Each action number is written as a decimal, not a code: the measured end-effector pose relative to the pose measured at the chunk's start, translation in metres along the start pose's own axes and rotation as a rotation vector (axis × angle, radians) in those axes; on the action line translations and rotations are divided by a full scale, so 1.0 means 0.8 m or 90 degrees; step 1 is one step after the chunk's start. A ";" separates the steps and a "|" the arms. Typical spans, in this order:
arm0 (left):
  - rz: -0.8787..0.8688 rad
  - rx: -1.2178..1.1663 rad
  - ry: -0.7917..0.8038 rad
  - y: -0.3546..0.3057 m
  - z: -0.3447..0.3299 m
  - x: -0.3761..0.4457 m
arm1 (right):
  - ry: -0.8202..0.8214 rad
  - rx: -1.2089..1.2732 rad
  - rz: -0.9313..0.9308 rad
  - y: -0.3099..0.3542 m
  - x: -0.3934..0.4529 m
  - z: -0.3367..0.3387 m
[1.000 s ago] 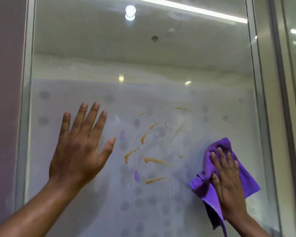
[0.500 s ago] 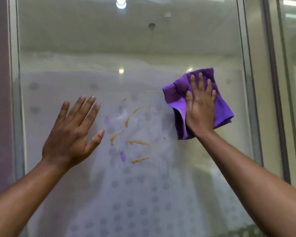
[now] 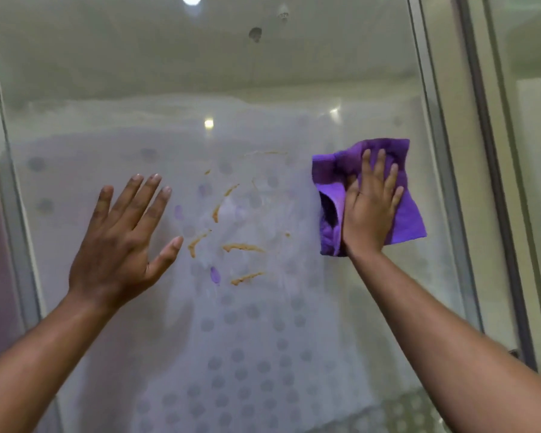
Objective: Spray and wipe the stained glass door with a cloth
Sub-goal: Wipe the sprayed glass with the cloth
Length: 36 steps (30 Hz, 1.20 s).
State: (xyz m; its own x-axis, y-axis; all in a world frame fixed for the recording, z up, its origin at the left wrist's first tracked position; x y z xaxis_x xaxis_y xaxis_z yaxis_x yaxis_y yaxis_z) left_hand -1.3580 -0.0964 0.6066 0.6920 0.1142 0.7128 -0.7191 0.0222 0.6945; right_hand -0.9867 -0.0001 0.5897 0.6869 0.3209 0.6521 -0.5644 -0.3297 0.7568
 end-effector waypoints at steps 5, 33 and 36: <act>0.018 -0.023 0.019 -0.002 0.006 0.000 | 0.143 -0.025 0.381 -0.033 -0.035 -0.006; 0.009 -0.031 -0.006 0.000 0.005 -0.002 | 0.167 -0.041 0.420 -0.131 -0.219 -0.014; 0.007 -0.033 -0.009 0.002 0.005 -0.004 | 0.188 -0.024 0.400 -0.169 -0.205 -0.004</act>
State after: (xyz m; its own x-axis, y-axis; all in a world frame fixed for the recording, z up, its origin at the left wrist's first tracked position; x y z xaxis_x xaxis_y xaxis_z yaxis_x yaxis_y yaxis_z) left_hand -1.3607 -0.1005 0.6059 0.6842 0.1007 0.7223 -0.7291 0.0718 0.6806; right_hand -1.0243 -0.0052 0.3806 0.0746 0.3098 0.9479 -0.8336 -0.5024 0.2298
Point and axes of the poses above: each hand's wrist, its own x-axis towards the middle knuckle, its own z-axis out of the back of the hand, y = z × x, the point moved 6 cm from there along x, towards the middle knuckle, and after that the axes turned 15 degrees about -z, right-handed, at the moved point
